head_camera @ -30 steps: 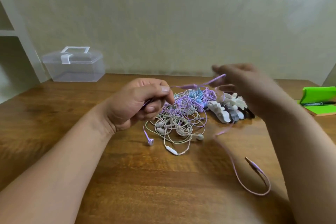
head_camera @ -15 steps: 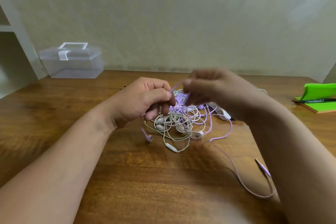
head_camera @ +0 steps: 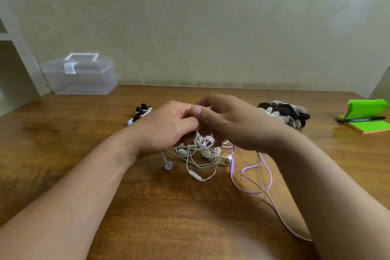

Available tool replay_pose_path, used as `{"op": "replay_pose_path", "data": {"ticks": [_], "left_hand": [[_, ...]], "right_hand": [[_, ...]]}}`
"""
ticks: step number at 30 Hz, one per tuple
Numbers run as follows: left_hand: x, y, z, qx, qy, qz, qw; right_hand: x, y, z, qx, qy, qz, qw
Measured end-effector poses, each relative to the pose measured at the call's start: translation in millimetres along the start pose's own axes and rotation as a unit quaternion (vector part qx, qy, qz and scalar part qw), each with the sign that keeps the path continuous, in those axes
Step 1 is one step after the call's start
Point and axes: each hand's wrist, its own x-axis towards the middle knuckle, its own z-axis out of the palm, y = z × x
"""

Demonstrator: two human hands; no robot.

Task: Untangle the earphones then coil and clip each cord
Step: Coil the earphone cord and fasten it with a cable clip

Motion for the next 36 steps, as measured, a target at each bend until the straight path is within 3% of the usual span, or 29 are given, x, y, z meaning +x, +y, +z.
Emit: {"op": "replay_pose_path", "data": {"ticks": [2,5,14,18,20,23,27,31,36], "left_hand": [[1.0,-2.1,-0.2,0.014,0.000,-0.009,1.000],[3.9,-2.6,3.9,0.006,0.006,-0.023,1.000],[-0.3,-1.4,11.1,-0.101,0.038,0.014,0.994],[-2.7,4.5,14.6,-0.094,0.025,0.026,0.995],[-2.9,6.1,16.4,-0.090,0.022,0.036,0.995],[-2.9,2.9,12.7,-0.093,0.026,0.047,0.994],[-1.7,-6.0,2.9,-0.118,0.054,0.036,0.991],[0.6,-7.0,1.7,-0.127,0.064,0.032,0.989],[1.8,-13.7,-3.6,-0.169,0.130,-0.006,0.977]], "right_hand": [[0.4,3.2,-6.4,-0.035,-0.006,0.023,0.999],[-4.3,10.5,-29.2,-0.093,0.052,0.056,0.993],[-23.2,33.5,-38.6,0.140,0.175,0.112,0.968],[-22.7,30.7,-30.5,0.238,0.077,0.111,0.962],[-19.7,25.7,-21.5,0.204,0.012,0.088,0.975],[-16.8,22.1,-11.0,0.183,0.028,0.040,0.982],[-18.9,33.9,-19.6,0.348,0.159,0.024,0.924],[-22.1,37.6,-21.8,0.414,0.153,0.021,0.897],[-22.0,38.5,-23.2,0.432,0.182,0.014,0.883]]}}
